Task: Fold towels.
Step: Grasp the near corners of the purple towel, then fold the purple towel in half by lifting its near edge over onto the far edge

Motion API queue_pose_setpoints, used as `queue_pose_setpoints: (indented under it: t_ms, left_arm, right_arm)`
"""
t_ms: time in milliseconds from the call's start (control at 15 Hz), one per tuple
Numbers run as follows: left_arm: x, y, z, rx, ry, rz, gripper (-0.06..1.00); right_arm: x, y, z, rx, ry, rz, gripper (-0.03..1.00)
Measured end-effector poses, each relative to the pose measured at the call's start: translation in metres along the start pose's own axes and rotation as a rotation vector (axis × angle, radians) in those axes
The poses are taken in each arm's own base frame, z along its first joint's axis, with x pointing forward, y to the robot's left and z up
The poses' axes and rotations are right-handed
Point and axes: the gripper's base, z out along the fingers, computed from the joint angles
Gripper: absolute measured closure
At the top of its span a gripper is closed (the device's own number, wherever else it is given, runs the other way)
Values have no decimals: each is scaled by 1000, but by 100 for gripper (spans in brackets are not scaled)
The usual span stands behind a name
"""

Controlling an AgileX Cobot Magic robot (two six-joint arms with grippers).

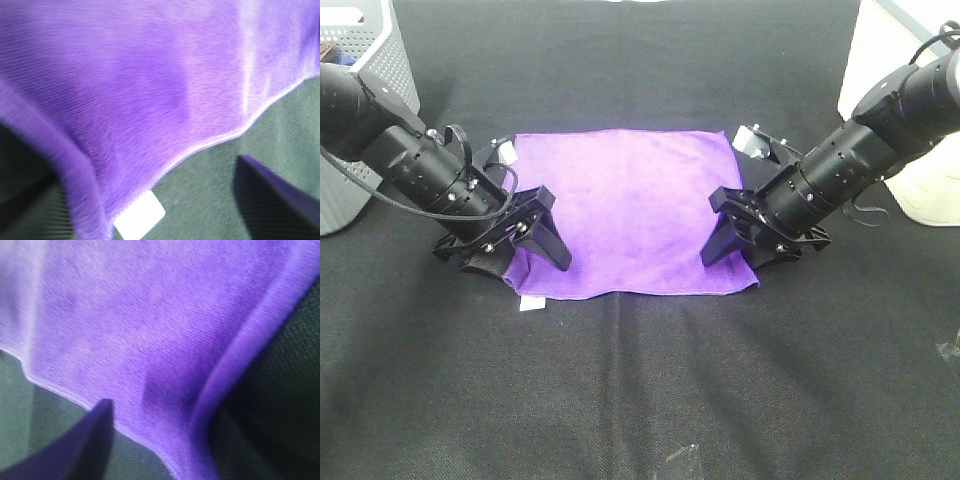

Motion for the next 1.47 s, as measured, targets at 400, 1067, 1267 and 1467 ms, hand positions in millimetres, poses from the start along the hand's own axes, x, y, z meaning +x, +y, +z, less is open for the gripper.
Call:
queue_pose_setpoints:
  t_ms: [400, 1067, 1267, 1467]
  left_arm:
    - [2, 6, 5, -27, 28, 16, 83]
    - [28, -23, -47, -108, 57, 170, 94]
    - [46, -32, -60, -103, 63, 153, 94]
    - [38, -36, -65, -108, 0, 157, 94]
  right_arm:
    - [3, -4, 3, 31, 29, -37, 87]
    - [20, 30, -42, -57, 216, 49, 96]
    - [25, 41, -61, -61, 266, 71, 96]
    - [16, 40, -64, -23, 204, 54, 96]
